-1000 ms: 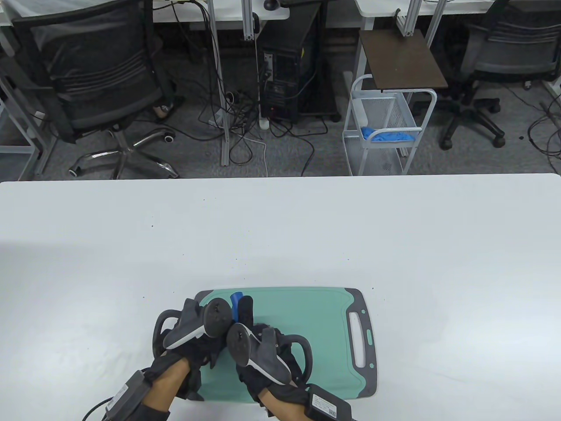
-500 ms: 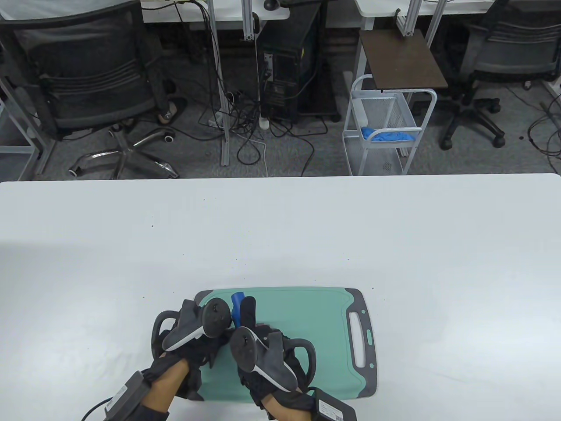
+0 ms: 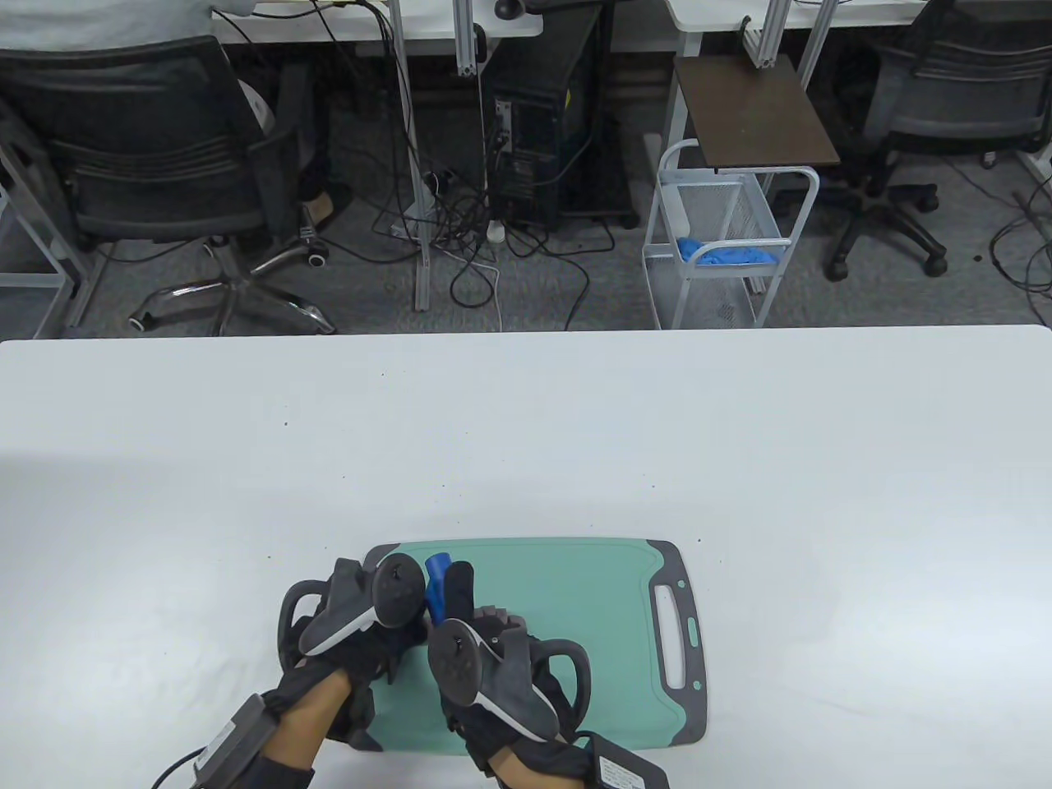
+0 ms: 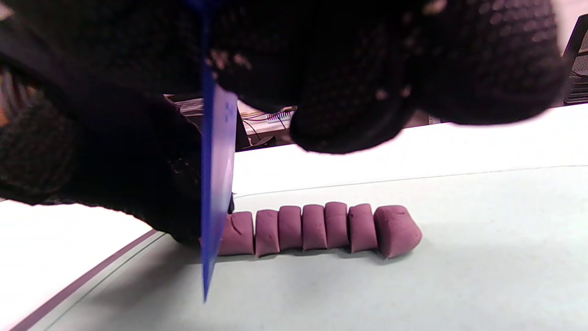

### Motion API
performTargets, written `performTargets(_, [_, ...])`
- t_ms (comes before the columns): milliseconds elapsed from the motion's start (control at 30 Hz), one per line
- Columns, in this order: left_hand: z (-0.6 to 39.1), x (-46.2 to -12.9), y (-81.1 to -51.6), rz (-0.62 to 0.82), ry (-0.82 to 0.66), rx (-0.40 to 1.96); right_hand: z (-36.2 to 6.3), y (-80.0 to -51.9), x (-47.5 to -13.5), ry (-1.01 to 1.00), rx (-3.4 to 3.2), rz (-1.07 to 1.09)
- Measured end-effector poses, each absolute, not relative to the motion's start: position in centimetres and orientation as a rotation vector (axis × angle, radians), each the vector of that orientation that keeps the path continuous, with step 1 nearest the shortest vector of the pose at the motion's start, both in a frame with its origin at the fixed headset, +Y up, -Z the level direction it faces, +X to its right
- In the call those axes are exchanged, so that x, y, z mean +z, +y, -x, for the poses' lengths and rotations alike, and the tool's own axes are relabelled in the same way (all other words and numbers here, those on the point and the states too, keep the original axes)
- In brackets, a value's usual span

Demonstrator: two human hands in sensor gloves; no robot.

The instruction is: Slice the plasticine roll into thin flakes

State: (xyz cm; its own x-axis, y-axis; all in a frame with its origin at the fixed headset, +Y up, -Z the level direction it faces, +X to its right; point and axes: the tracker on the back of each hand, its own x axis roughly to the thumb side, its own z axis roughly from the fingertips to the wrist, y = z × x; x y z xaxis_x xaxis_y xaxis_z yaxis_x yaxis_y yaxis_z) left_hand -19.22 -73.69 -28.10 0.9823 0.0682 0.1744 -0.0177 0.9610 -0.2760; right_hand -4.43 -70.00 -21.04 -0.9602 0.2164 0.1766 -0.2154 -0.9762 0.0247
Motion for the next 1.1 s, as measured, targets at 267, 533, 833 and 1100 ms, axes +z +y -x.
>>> performTargets(267, [19.3, -28.2, -73.7, 0.27, -0.187, 0.055, 4.8, -70.6, -21.1, 0.02, 2.935, -0.275])
performTargets(533, [19.2, -28.2, -73.7, 0.263, -0.193, 0.05, 5.0, -71.0, -21.3, 0.019, 2.944, -0.278])
performTargets(833, [19.1, -28.2, -73.7, 0.26, -0.194, 0.042, 5.1, -71.5, -21.8, 0.026, 2.934, -0.284])
performTargets(1100, [19.1, -28.2, -73.7, 0.261, -0.194, 0.043, 5.3, -71.9, -22.0, 0.019, 2.946, -0.294])
